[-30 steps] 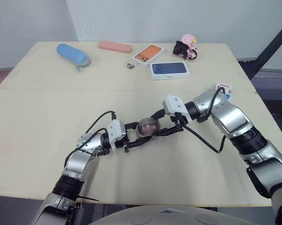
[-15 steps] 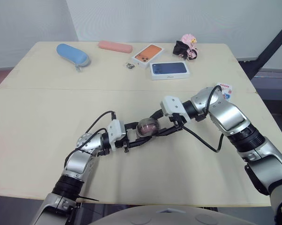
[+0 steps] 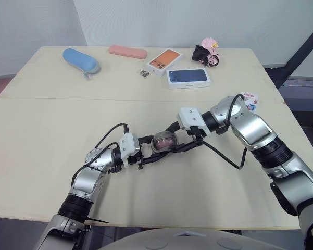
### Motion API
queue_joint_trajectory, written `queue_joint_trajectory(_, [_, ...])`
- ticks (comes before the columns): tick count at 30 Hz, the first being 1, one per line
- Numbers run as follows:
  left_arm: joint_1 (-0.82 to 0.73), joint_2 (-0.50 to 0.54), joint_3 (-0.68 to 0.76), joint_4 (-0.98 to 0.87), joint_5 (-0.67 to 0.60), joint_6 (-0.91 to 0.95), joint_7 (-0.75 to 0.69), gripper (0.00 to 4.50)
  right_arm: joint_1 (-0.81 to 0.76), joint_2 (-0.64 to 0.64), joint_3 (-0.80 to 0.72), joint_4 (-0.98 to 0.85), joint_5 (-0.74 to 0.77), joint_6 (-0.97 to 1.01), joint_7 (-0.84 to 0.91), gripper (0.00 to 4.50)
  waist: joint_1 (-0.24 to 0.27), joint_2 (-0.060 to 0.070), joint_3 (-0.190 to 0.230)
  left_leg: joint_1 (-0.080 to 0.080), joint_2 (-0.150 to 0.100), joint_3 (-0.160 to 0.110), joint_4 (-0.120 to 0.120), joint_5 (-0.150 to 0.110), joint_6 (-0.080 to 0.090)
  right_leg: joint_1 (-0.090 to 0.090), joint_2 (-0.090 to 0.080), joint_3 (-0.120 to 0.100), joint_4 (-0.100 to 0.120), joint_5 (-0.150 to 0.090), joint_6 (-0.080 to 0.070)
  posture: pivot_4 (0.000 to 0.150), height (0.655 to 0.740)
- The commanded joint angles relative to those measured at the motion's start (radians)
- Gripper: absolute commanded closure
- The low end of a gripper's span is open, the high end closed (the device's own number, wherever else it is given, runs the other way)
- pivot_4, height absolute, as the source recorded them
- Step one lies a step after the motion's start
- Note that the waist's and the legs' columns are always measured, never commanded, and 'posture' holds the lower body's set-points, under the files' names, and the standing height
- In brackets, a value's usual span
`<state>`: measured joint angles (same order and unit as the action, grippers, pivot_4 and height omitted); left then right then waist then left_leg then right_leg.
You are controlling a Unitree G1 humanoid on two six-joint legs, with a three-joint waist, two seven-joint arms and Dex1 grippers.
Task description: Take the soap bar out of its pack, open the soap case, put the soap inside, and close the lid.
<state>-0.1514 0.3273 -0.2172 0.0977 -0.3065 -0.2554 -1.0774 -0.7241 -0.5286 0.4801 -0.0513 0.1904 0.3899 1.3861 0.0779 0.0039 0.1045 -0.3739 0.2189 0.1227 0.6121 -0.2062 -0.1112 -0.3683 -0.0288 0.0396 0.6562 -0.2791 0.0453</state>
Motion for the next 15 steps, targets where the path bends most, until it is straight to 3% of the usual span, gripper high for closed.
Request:
queue_joint_trajectory(1, [0.001, 0.006, 0.000, 0.000, 0.017, -0.005, 0.009, 2.57, -0.024, -0.002, -0.007, -0.021, -0.003, -0.009, 0.008, 0.04, 0.000, 0.000, 0.000, 0.000, 0.000, 0.000, 0.000, 0.000, 0.000, 0.000, 0.000, 0.000, 0.000, 0.000, 0.000, 0.150, 0.7400])
queue_joint_trajectory(15, [-0.001, 0.003, 0.000, 0.004, 0.021, -0.009, 0.009, 2.57, 0.047, -0.092, -0.042, -0.010, -0.011, -0.030, 0.015, 0.04, 0.002, 0.000, 0.000, 0.000, 0.000, 0.000, 0.000, 0.000, 0.000, 0.000, 0.000, 0.000, 0.000, 0.000, 0.000, 0.150, 0.7400])
